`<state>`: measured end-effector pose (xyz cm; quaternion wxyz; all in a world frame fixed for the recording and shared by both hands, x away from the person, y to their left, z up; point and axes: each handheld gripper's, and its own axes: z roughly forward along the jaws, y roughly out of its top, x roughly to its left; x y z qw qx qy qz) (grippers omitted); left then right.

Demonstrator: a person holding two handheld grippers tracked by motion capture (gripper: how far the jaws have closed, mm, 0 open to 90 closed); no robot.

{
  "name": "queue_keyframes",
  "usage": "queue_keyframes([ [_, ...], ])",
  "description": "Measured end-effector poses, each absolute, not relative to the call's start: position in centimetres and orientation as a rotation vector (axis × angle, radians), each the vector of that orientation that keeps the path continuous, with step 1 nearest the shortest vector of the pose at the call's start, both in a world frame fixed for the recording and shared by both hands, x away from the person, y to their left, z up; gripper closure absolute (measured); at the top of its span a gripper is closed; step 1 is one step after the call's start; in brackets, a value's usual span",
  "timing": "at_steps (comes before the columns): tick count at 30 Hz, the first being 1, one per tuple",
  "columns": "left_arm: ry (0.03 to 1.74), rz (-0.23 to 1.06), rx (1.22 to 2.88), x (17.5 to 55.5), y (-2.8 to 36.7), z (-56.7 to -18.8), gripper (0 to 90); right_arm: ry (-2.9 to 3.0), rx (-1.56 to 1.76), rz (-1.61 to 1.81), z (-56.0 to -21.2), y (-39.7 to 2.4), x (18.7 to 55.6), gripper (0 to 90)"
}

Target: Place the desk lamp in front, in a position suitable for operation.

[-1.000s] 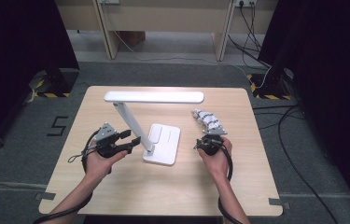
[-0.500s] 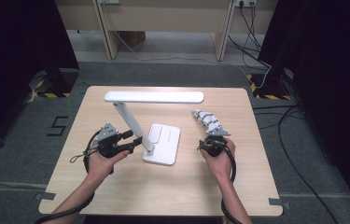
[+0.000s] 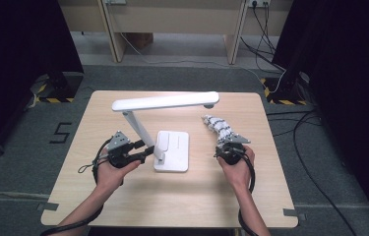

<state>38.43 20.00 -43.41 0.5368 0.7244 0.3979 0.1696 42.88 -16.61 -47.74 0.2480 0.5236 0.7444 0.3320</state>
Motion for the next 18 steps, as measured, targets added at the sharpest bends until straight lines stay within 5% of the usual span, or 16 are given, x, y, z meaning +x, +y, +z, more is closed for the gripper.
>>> queue_keyframes([
  [18,0.931,0.439,1.731,37.7,22.4,-43.0,37.3,2.025,1.401,0.906,-47.2,-16.1,43.4,56.9],
])
